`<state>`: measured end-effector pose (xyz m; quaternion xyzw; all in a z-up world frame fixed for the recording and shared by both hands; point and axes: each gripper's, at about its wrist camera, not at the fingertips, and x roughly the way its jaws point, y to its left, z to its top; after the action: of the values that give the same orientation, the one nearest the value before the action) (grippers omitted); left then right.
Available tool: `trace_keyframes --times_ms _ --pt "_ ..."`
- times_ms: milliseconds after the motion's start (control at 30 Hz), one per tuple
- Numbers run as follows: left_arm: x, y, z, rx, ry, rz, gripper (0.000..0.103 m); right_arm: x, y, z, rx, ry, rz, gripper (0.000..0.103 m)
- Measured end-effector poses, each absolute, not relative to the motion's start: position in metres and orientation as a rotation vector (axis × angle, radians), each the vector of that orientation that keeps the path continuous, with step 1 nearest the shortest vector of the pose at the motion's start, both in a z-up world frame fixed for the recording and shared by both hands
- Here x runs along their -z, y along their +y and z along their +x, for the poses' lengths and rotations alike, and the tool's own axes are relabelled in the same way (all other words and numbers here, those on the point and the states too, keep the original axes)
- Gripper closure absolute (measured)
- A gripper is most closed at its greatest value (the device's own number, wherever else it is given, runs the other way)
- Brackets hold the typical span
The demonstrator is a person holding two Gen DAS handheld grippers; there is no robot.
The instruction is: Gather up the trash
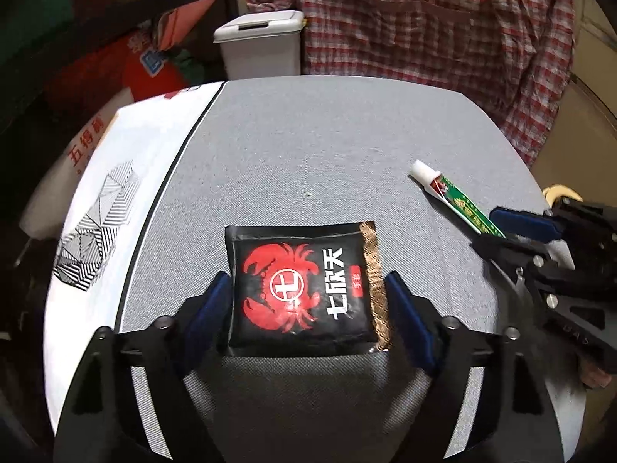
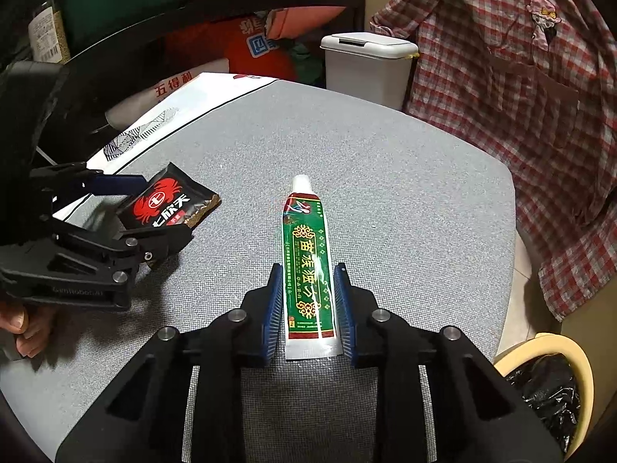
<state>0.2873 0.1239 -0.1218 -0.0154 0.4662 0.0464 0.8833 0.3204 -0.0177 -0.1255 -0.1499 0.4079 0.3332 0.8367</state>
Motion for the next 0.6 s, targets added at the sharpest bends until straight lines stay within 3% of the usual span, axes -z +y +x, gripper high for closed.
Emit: trace_keyframes --times_ms 333,500,533,600 --pt "0.115 0.137 0.279 -0.054 0.965 -0.06 0.067 0.112 -0.022 0.31 -0.677 0.848 -0.323 0.077" --pt "0.103 0.141 0.269 -0.058 0.935 -0.049 0.07 0.092 -0.031 0.303 -0.654 0.827 -0.31 0.077" --pt "0.1 0.141 0.268 -0.058 0.929 -0.052 0.07 0.086 -0.033 0.3 -0.647 0.82 -0.307 0.101" --pt "0.088 0.142 0.264 -0.055 0.902 -0.056 0.07 0.076 -0.037 0.297 -0.622 0.815 -0.296 0.1"
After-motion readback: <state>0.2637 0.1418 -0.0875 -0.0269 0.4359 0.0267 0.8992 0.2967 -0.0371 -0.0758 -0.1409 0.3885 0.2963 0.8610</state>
